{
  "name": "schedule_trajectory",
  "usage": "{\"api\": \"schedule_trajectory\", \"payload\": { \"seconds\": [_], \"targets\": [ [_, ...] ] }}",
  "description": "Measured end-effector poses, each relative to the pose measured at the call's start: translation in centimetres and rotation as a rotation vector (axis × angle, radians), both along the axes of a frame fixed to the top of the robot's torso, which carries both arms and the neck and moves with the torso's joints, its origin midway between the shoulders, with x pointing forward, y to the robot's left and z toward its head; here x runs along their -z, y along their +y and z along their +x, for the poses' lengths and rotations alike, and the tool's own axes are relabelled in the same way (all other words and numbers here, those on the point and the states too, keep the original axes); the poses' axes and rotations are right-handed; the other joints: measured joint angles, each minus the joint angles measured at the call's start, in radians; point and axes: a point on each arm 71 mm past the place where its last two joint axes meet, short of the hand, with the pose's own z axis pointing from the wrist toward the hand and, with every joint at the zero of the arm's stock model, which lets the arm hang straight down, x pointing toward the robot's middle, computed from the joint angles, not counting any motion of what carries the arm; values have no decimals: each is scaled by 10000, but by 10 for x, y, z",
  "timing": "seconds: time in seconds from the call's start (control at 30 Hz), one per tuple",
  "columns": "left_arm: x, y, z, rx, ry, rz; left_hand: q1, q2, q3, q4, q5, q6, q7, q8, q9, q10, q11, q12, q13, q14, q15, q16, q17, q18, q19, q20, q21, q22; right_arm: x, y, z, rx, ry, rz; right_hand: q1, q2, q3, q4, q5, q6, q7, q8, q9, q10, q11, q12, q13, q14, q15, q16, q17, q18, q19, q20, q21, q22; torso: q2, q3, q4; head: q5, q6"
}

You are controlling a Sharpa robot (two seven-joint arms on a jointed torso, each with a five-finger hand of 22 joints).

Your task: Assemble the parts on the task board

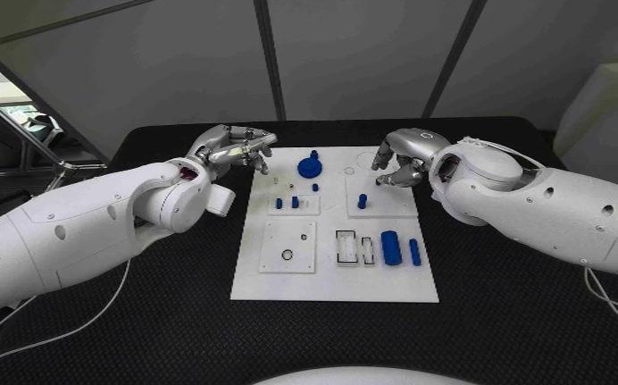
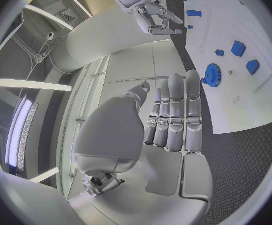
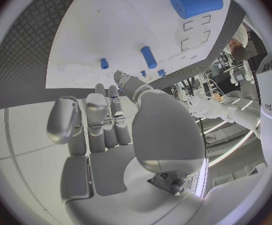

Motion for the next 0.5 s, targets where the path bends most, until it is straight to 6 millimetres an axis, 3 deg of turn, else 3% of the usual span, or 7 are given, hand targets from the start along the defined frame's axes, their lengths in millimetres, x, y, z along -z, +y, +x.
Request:
{"api": "schedule_trajectory", "payload": {
  "seconds": [0.13, 0.2, 0.3, 0.43, 0.5],
  "targets": [
    [1, -2, 2, 65, -154, 170, 229, -229, 152, -258, 35, -168, 166, -277, -436, -365, 146, -490, -675, -728, 203, -561, -256, 0, -416, 115, -513, -242, -1, 4, -3, -132, -219, 91, 0, 0, 0, 0, 7, 0, 0, 0, 1, 1, 0, 0, -32, 0, 0, 0, 1, 0, 0, 0, 0, 48, -4, 0, -7, 29, 5],
    [1, -6, 4, 200, -389, 496, 413, -413, 373, -479, 192, -200, 199, -311, -843, -368, 202, -874, -1356, -1393, 345, -1155, -640, 1, -938, 264, -1010, -484, -3, 6, -4, -211, -357, 184, 0, 0, 0, 0, 66, 0, 0, 0, 1, 1, 0, 0, -48, 0, 0, 0, 0, -1, 0, 0, 0, 48, -10, 1, -12, 36, 10],
    [1, -13, 7, 562, -1052, 1411, 580, -580, 606, -713, 231, -235, 236, -312, -1393, -286, 360, -1387, -2256, -1807, 524, -1792, -1201, 0, -1305, 423, -1483, -730, -5, 7, -6, -306, -630, 415, 0, 0, 1, 0, 67, 0, 0, 0, 1, 1, 0, 0, -92, -36, 36, -95, -98, 0, -3, 3, 0, 37, -11, 6, -15, 38, 18],
    [0, -25, 12, 1144, -2199, 2991, 645, -645, 802, -926, 231, -122, 275, -312, -2275, -86, 537, -2025, -3600, -1839, 712, -2536, -2086, 1, -1487, 556, -1968, -1007, -9, 5, -7, -327, -923, 845, -78, -78, -68, 11, 105, 0, -1, 0, -1, 1, 0, 0, -155, -73, 72, -379, -366, 0, -65, 64, -165, -142, -11, 6, -26, 19, 50],
    [-1, -32, 14, 1425, -2743, 3722, 646, -646, 744, -989, 231, -32, 282, -312, -2533, -74, 551, -2206, -3991, -1722, 691, -2666, -2312, 2, -1433, 611, -2043, -1058, -10, 3, -6, -313, -994, 1076, -78, -78, -96, 39, 104, 0, -1, 0, -11, 1, 0, 0, -194, -122, 108, -605, -590, 1, -189, 99, -357, -338, -11, 6, -31, 4, 64]
  ]
}}
